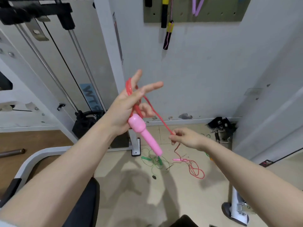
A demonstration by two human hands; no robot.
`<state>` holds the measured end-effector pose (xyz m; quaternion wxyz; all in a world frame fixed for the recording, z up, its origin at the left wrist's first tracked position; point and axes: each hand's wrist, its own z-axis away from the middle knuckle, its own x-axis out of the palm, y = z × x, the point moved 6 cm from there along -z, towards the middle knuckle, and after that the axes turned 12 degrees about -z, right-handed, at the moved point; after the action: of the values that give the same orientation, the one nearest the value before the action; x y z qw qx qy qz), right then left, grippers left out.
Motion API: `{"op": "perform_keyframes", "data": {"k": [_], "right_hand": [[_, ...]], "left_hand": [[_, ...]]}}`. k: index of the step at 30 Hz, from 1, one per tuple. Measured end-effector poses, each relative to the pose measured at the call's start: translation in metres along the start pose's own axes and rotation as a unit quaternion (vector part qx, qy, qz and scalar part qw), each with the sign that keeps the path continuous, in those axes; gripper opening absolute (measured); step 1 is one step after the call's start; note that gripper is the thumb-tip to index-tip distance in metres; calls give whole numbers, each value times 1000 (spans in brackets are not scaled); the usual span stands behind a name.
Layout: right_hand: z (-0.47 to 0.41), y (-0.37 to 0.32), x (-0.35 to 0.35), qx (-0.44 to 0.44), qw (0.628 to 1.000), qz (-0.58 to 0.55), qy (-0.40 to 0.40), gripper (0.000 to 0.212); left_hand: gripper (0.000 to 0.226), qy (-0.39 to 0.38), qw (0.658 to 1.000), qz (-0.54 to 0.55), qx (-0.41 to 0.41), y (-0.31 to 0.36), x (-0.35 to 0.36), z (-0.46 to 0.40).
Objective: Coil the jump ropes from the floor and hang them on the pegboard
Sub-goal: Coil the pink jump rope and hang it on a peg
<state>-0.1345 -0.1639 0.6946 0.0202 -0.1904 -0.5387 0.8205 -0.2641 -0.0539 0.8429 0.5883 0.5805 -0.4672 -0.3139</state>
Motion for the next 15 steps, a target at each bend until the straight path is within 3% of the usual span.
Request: {"op": "perform_keyframes", "data": {"k": [4, 6, 8, 10, 12, 15], "right_hand": [[18, -16, 26, 19, 984, 150, -94, 16], [35, -40, 41, -3, 955, 252, -158, 22], [50, -71, 48, -58, 929, 324, -171, 18], [60, -103, 45, -111, 918, 354, -142, 13], [63, -127, 29, -158, 915, 365, -71, 19], [65, -145, -13, -199, 944, 258, 60, 21]], "left_hand": [[71, 86, 995, 6, -39, -24, -21, -10], [76, 116, 990, -17, -72, -41, -30, -14], [78, 150, 981, -73, -102, -57, -42, -18], [74, 146, 967, -152, -143, -71, -46, -18], [69, 91, 963, -183, -177, -80, -35, -12], [63, -12, 966, -170, -196, -83, -7, 0]]}}
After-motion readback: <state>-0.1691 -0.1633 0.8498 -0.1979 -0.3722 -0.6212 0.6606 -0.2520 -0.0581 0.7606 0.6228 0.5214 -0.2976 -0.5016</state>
